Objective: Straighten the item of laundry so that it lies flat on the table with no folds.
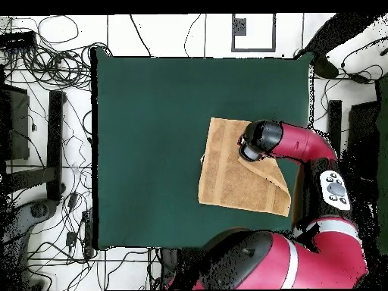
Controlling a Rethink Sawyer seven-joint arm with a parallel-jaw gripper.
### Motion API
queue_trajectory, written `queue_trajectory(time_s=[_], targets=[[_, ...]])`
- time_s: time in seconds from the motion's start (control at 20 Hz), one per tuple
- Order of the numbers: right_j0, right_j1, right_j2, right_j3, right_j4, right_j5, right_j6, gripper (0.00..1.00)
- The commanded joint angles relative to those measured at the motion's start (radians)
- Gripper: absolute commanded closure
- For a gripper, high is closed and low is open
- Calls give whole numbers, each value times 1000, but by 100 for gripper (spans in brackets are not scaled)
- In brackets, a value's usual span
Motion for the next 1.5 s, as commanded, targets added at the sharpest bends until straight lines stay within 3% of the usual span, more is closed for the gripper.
queue_trajectory(time_s=[0.05,1.3,1.5], targets=[[56,112,271,6,36,-8,-178,100],[81,112,313,-5,10,30,-172,100],[101,111,296,0,-4,0,-121,100]])
